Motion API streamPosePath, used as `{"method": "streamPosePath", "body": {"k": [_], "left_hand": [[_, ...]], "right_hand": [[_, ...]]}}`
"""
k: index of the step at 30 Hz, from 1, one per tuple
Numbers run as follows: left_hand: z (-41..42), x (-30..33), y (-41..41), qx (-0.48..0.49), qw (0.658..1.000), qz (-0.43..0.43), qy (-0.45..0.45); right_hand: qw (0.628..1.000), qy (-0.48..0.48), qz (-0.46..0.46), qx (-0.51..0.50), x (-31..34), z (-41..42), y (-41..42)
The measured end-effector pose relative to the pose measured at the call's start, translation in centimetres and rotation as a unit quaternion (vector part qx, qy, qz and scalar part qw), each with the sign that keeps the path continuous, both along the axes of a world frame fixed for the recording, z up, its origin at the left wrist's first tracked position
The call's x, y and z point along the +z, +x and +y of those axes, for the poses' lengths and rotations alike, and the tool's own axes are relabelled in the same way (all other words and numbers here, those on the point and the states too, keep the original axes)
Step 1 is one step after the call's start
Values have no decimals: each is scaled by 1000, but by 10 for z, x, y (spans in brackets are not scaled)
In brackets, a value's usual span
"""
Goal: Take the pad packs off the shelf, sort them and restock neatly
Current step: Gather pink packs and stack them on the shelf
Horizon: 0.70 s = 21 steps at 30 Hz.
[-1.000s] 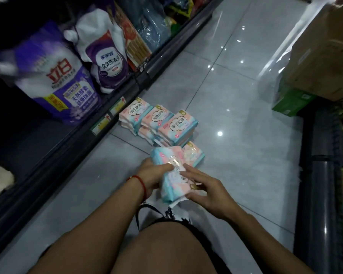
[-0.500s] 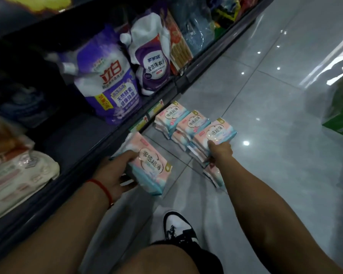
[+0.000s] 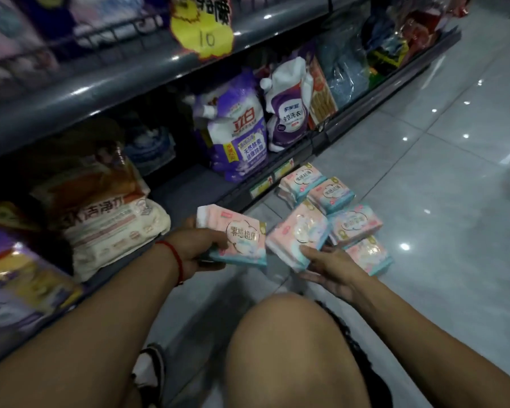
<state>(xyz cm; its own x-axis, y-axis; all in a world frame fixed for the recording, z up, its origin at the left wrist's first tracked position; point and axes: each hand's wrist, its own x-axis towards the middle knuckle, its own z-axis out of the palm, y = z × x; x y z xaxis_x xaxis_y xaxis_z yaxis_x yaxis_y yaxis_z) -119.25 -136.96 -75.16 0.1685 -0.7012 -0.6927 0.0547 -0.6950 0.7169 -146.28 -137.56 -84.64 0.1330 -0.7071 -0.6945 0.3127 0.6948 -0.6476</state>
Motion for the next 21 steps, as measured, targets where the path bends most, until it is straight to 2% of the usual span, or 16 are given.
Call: {"method": "streamPosePath", "body": {"k": [3, 7, 12, 14, 17, 21], "left_hand": [[19, 26, 25, 40, 999, 9, -32], [53, 61, 57, 119, 988, 64, -76], [99, 80, 86, 167, 969, 99, -151], [112, 86, 98, 173, 967, 103, -158], [128, 86, 100, 129, 972, 106, -164], [133, 37, 81, 201, 969, 9, -141]], "right_hand": [[991, -46, -57, 108, 63, 0, 39], [967, -84, -24, 241, 134, -11, 87], [907, -46, 5, 419, 178, -4, 153], [900, -44, 18, 433, 183, 9, 176], [924, -67, -25, 375, 166, 39, 204], [947, -74, -17, 313, 109, 81, 206]]}}
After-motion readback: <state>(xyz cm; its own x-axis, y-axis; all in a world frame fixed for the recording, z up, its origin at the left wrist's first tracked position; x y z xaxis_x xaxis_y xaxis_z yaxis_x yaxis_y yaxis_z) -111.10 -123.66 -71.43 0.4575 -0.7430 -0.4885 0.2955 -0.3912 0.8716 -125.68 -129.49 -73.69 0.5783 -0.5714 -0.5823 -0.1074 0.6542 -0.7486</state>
